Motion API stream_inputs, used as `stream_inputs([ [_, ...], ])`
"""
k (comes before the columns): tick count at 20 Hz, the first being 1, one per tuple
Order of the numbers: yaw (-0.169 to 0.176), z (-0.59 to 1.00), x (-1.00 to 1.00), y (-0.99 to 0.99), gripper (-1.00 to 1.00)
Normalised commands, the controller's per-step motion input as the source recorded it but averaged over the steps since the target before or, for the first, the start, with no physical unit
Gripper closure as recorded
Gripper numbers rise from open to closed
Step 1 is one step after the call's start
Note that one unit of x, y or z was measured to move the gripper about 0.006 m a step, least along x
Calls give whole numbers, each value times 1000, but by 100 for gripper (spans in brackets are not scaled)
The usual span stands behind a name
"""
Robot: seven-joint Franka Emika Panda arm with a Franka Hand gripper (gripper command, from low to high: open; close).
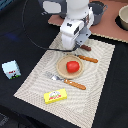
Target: Interact with the objects in diverse but meaningful ways.
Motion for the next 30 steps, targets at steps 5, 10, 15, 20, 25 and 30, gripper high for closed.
stream_inputs([
  [5,-22,581,-276,6,-100],
  [10,-34,744,-458,0,-100],
  [15,-52,723,-660,-114,-100],
  [20,-48,560,-659,-195,-100],
  [25,-35,269,-646,-271,-100],
  [30,-11,170,-617,-400,-100],
])
